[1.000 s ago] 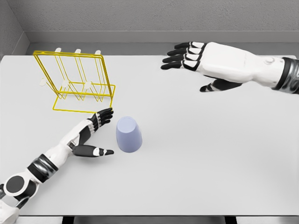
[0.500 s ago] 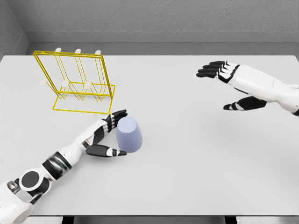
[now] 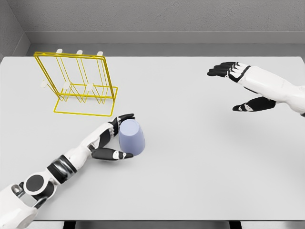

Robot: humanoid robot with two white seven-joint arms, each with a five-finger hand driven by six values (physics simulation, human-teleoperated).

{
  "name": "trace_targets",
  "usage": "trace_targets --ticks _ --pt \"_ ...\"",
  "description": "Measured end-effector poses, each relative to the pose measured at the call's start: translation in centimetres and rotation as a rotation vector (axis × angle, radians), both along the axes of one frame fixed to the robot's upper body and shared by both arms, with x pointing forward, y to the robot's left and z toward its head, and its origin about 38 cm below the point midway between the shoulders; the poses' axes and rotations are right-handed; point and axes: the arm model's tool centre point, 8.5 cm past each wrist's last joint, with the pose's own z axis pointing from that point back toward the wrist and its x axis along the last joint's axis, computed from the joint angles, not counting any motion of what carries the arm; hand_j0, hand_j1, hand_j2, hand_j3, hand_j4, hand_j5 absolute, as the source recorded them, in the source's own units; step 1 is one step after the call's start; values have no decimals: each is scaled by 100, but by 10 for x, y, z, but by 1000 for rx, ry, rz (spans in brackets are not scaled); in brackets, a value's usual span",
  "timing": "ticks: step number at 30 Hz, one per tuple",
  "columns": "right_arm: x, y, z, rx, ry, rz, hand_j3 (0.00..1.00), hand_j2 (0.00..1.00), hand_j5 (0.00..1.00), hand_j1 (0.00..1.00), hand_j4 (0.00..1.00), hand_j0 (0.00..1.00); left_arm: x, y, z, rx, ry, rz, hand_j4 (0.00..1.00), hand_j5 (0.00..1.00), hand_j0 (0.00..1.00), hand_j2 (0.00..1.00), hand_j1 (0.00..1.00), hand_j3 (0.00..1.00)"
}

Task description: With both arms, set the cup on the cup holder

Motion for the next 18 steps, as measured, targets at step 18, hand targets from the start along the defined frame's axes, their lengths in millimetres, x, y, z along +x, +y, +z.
trace_targets --ticks 18 --pt "0 1 -1 6 1 1 100 100 100 100 100 100 1 -6 15 -48 -39 -1 61 61 61 61 61 61"
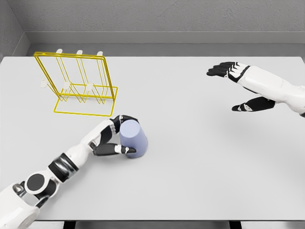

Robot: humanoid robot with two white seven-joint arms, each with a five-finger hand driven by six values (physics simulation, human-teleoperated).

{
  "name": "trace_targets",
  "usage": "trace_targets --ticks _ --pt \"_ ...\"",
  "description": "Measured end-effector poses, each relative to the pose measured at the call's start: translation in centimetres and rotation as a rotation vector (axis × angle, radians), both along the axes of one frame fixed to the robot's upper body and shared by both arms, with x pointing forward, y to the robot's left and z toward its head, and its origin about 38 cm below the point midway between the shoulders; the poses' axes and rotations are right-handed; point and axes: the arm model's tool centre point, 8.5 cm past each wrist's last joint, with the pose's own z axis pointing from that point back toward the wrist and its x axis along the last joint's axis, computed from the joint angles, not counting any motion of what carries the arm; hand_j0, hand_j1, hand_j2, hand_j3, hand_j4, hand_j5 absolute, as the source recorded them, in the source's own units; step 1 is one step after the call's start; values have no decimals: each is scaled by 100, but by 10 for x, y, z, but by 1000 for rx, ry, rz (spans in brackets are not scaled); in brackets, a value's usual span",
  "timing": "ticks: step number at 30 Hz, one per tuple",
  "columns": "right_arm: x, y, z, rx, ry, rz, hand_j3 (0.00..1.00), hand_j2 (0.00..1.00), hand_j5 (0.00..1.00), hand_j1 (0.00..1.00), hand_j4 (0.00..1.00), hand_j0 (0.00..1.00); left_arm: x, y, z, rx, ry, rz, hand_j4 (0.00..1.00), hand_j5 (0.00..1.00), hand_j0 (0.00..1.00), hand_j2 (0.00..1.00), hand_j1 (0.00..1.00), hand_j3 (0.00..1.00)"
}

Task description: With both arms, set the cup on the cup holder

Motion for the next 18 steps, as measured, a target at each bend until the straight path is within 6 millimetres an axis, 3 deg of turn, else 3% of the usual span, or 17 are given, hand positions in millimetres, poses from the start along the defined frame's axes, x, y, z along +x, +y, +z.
trace_targets --ticks 6,18 --pt "0 0 0 1 0 0 100 100 100 100 100 100 0 9 26 -14 -71 -3 61 61 61 61 61 61" --pt "0 0 0 1 0 0 100 100 100 100 100 100 7 46 67 19 -208 21 61 61 61 61 61 61"
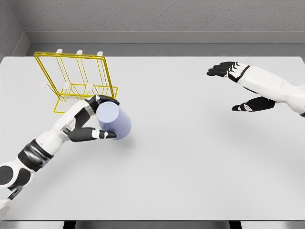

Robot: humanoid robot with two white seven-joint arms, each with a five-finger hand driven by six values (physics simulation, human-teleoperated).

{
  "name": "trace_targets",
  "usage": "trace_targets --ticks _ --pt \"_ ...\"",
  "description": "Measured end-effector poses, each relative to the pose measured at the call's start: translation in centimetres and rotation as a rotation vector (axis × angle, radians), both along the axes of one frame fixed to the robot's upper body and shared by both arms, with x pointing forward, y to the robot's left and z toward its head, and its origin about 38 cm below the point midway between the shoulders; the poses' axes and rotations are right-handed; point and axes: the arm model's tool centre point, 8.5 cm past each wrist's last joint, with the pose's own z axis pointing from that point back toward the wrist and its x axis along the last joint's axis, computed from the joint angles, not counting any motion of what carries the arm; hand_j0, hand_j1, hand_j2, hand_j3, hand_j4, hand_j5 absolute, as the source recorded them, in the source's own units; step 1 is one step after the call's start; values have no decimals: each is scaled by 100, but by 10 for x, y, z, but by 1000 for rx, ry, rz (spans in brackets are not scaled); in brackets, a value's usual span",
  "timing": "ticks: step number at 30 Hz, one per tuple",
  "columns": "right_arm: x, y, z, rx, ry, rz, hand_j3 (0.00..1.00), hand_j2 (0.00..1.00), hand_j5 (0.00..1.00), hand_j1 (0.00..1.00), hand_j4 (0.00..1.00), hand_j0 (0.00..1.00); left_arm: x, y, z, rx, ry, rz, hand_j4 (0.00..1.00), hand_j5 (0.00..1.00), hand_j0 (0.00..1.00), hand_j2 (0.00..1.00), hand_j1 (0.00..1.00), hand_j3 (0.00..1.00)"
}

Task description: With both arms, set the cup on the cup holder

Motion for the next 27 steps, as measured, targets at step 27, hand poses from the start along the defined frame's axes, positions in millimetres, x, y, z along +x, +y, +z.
trace_targets --ticks 27 --pt "6 -11 -8 7 27 -36 100 100 100 100 100 100 20 69 69 41 -140 87 61 61 61 61 61 61"
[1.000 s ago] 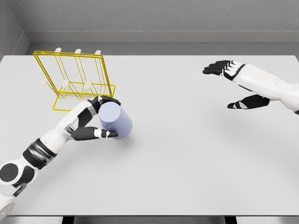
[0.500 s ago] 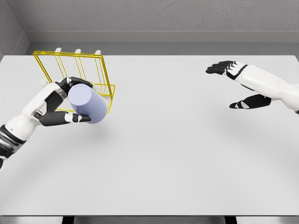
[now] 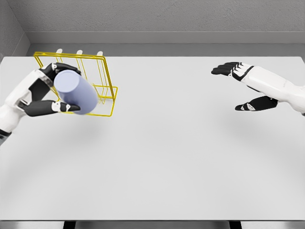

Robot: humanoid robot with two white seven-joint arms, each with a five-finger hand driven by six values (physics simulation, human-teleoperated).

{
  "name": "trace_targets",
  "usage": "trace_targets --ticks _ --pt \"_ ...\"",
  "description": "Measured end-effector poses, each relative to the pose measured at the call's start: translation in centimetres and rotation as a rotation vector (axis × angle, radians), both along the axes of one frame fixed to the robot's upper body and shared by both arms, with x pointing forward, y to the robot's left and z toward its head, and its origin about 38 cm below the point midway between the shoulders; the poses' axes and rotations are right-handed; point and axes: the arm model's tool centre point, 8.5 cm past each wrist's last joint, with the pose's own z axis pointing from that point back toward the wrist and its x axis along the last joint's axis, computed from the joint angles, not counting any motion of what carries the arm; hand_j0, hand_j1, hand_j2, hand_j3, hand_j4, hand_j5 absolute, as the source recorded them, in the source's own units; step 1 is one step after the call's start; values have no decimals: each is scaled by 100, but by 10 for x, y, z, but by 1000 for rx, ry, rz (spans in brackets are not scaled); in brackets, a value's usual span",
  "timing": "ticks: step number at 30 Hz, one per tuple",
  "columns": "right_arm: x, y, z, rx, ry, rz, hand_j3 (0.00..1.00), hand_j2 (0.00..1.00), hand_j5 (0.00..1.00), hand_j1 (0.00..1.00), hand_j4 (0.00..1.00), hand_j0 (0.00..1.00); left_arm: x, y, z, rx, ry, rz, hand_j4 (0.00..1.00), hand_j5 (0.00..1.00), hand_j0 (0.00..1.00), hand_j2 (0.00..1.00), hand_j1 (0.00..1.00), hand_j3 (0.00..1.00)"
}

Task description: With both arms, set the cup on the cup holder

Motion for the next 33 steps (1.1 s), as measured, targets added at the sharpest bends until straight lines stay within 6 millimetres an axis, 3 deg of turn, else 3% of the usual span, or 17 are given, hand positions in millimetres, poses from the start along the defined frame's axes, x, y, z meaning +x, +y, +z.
trace_targets --ticks 17,33 --pt "1 -3 -3 1 10 -9 100 100 100 100 100 100 16 18 19 -16 -33 54 61 61 61 61 61 61" --pt "1 -3 -3 1 11 -10 100 100 100 100 100 100 25 25 10 -26 -10 93 62 62 62 62 62 62"
